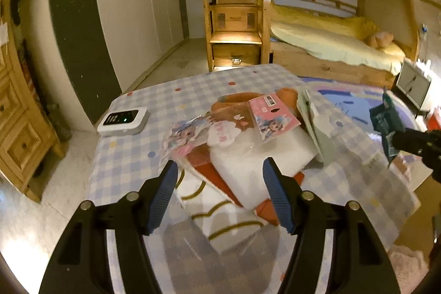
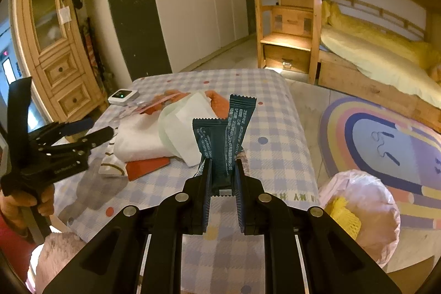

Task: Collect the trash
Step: 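Grasp the dark green sachets with the right gripper and lift them, then carry sachets to the bin with the right gripper while the left carries the plastic bag, then open both grippers over the bin and return them to the table, then grasp the pale green tissue with the right gripper and lift it, then grasp the white foam sheet with the left gripper and lift it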

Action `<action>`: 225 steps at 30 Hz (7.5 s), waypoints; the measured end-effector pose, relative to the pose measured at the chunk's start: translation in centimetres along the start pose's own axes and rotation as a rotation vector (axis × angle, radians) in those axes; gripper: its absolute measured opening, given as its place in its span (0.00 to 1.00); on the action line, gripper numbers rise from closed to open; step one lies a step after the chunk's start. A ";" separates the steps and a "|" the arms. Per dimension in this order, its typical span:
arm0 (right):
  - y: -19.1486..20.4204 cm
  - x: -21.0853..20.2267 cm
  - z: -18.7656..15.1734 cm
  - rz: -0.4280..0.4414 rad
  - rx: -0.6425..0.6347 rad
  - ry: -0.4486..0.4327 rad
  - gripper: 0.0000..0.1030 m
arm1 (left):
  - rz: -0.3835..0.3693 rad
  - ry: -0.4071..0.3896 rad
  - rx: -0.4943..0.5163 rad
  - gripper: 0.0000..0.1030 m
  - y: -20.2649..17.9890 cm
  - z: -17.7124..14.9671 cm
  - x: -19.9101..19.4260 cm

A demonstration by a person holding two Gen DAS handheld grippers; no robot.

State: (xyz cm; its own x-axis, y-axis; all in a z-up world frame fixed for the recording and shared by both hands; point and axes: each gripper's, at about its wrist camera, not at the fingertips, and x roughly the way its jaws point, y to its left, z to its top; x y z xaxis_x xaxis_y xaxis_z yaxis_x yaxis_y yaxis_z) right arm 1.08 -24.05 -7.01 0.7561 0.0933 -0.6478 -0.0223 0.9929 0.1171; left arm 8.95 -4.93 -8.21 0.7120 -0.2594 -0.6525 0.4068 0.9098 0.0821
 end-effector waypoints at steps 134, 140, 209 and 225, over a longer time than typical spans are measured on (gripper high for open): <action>3.2 -1.2 -0.7 -0.039 -0.006 0.013 0.46 | 0.079 -0.061 -0.160 0.57 3.4 -1.3 -5.6; 4.9 2.4 0.9 -0.016 -0.041 0.024 0.46 | 0.093 -0.057 -0.162 0.57 4.1 -0.5 -3.9; 1.3 -3.2 -1.1 0.032 0.073 -0.049 0.06 | -0.140 0.096 -0.096 0.52 0.7 -4.1 -4.4; 1.5 -3.3 -2.6 0.031 0.065 -0.013 0.06 | -0.151 0.186 -0.192 0.29 0.0 -4.6 -1.2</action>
State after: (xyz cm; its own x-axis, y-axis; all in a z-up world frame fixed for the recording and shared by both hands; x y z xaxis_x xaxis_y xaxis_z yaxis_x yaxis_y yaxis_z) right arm -3.15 -22.66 -6.66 0.7640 0.1230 -0.6334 -0.0038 0.9825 0.1863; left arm 5.46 -3.11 -10.93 0.5272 -0.3486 -0.7750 0.3719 0.9147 -0.1584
